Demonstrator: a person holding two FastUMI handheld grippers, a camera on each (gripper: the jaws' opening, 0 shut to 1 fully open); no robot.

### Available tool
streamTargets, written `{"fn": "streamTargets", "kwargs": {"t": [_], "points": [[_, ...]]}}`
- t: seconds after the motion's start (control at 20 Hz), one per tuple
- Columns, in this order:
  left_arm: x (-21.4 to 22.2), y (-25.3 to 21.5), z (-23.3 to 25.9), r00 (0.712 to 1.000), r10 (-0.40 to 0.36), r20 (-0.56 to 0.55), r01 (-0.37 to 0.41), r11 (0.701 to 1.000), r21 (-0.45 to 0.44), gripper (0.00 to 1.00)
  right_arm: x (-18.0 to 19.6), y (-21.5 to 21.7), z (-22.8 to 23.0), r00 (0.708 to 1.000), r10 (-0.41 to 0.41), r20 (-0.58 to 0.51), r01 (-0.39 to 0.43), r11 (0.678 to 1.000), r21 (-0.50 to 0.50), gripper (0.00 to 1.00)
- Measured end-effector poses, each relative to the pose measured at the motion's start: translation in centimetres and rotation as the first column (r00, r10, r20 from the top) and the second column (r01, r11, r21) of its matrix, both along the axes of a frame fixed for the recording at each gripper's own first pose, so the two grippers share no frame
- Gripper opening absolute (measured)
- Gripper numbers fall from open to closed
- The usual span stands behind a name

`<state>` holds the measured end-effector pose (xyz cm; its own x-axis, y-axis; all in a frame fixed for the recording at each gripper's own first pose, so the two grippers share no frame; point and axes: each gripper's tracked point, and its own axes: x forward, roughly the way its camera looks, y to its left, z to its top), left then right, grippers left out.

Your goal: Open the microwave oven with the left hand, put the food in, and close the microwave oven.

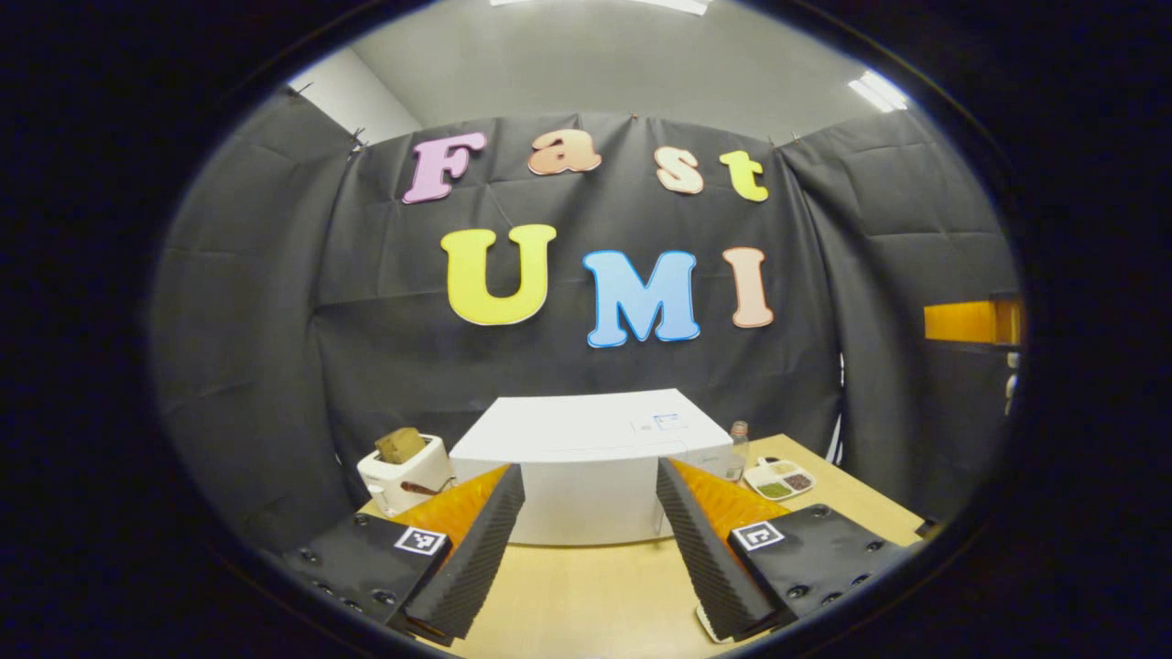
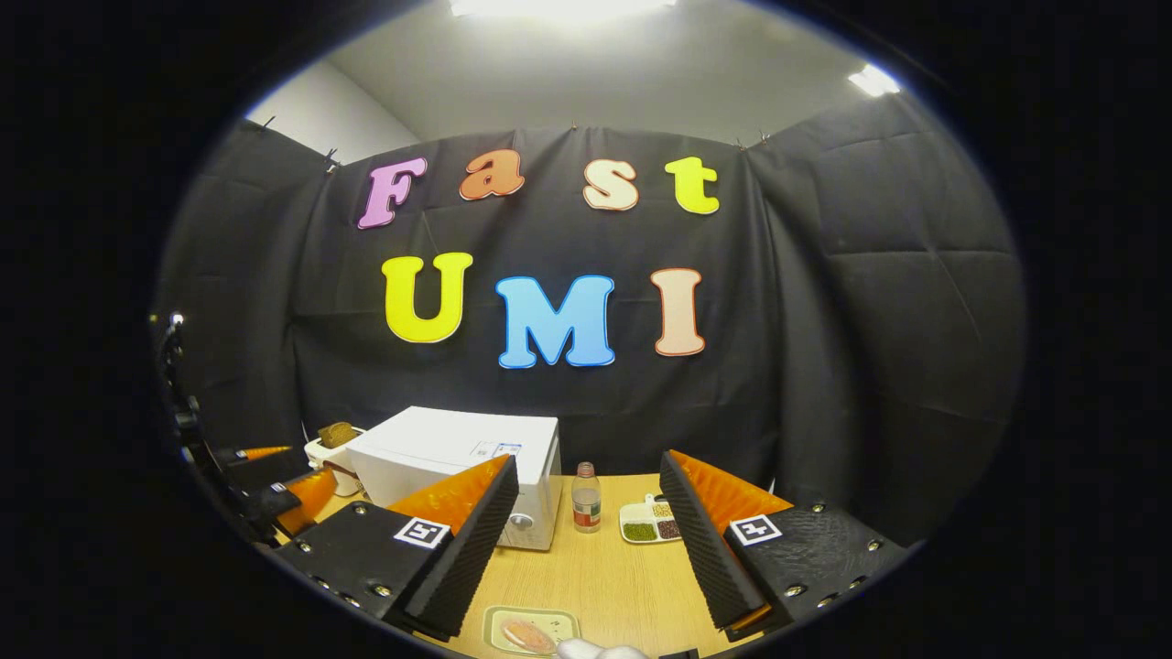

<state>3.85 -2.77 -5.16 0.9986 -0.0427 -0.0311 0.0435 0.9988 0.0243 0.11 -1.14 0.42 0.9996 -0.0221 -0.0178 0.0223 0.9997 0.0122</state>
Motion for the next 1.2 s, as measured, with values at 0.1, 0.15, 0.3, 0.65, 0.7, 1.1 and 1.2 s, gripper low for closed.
{"fn": "streamTargets", "kwargs": {"t": [0.1,0.15,0.3,0.65,0.7,1.1,1.2], "points": [[2.1,-2.5,-2.8,0.999,-0.047,0.002,0.047,0.999,-0.01,0.98,-0.3,-0.9,0.5,1.0,-0.024,-0.002,0.024,1.0,-0.007,0.95],[3.3,-3.7,-4.7,0.998,-0.061,-0.018,0.06,0.998,-0.014,0.98,-0.4,-1.3,0.9,0.999,-0.034,0.0,0.034,0.999,-0.005,0.95],[7.3,-7.2,-9.7,0.994,-0.096,-0.044,0.097,0.995,0.029,0.99,-1.0,-2.4,1.6,0.998,-0.062,-0.009,0.063,0.998,0.005,0.95],[17.2,-11.4,-17.0,0.991,-0.104,-0.089,0.108,0.993,0.037,1.0,-1.5,-4.7,0.3,0.986,-0.14,-0.09,0.138,0.99,-0.021,0.95],[18.1,-11.5,-17.2,0.991,-0.097,-0.092,0.101,0.994,0.036,1.0,-1.5,-4.9,0.0,0.984,-0.149,-0.101,0.147,0.989,-0.033,0.95],[22.0,-12.6,-18.9,0.989,-0.092,-0.114,0.091,0.996,-0.013,0.98,-0.1,-6.0,-1.0,0.972,-0.17,-0.161,0.17,0.985,-0.014,0.95],[22.2,-12.6,-19.1,0.989,-0.088,-0.12,0.086,0.996,-0.02,0.86,0.1,-5.8,-1.1,0.973,-0.166,-0.161,0.167,0.986,-0.012,0.95]]}}
